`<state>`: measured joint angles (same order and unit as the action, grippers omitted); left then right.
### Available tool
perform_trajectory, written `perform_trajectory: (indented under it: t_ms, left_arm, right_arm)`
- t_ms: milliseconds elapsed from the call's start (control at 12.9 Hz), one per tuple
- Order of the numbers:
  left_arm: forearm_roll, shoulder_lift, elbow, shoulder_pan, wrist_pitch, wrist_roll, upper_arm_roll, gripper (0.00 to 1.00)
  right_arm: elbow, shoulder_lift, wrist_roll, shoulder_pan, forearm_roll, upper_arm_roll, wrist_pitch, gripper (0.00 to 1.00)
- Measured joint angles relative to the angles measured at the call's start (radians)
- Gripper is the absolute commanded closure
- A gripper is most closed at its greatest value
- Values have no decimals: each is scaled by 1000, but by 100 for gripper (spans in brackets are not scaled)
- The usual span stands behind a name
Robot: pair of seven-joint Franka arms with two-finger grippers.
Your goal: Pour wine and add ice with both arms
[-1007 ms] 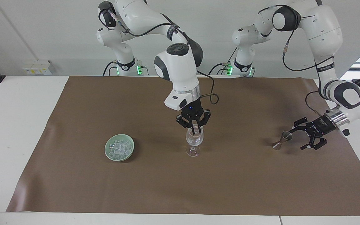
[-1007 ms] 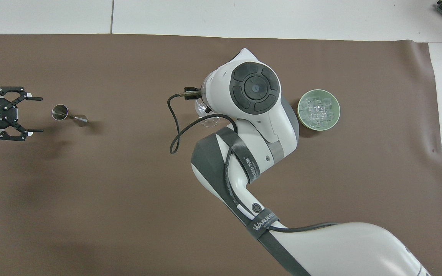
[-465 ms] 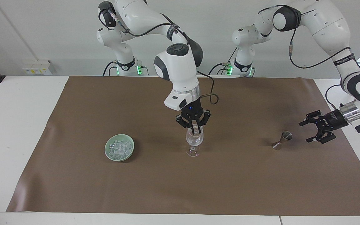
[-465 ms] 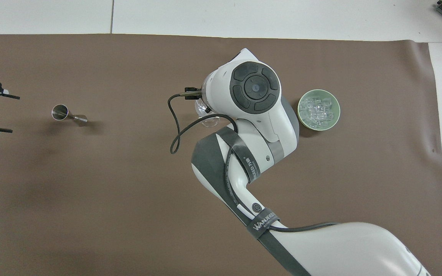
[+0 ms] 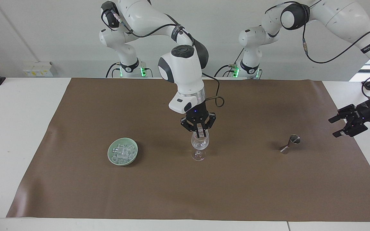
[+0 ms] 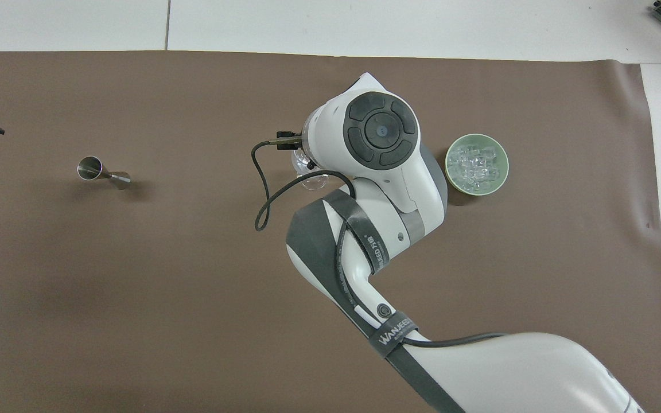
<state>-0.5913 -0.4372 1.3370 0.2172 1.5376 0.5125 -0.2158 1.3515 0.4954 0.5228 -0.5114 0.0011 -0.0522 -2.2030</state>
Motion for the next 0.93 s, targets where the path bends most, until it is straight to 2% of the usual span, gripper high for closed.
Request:
perform_trajectory:
  t_ms: [310, 542, 930]
  left_arm:
    - [51, 63, -52, -2, -41, -62, 16, 0]
    - [58, 97, -56, -2, -48, -92, 22, 0]
    - [95, 128, -62, -2, -48, -112, 44, 0]
  right_arm:
    - [0, 0, 0, 0, 0, 0, 3, 76]
    - [0, 0, 0, 0, 0, 0, 6, 70]
    - [-2, -1, 0, 0, 0, 0, 9, 69]
